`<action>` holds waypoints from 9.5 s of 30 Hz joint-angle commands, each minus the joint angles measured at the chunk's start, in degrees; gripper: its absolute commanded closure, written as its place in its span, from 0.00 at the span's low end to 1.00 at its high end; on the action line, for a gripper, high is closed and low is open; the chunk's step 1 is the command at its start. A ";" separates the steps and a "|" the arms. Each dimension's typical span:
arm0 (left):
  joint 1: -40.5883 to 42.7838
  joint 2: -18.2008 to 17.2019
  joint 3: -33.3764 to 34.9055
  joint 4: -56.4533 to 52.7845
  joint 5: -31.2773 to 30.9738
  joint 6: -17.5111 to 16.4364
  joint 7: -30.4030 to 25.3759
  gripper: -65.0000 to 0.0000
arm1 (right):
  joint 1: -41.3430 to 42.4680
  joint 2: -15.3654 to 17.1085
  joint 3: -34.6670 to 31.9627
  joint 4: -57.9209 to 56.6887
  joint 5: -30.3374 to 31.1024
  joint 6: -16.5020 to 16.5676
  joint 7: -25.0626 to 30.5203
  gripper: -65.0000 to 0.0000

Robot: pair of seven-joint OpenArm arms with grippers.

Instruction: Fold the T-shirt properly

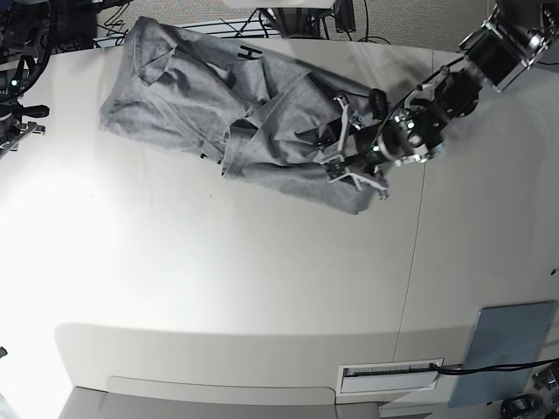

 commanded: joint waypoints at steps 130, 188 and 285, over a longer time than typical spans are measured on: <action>23.02 9.01 -51.06 9.75 -20.20 -17.35 13.79 0.49 | 2.36 -9.75 -13.97 -11.91 36.94 18.12 -0.66 1.00; 27.98 18.64 -50.93 9.66 -11.37 -17.33 13.22 0.49 | 12.68 -32.37 -63.91 -4.15 18.60 13.64 9.31 1.00; 33.53 21.33 -47.36 22.21 -29.40 -14.36 31.26 0.96 | 12.96 -13.00 -21.22 6.34 18.40 17.68 3.23 0.67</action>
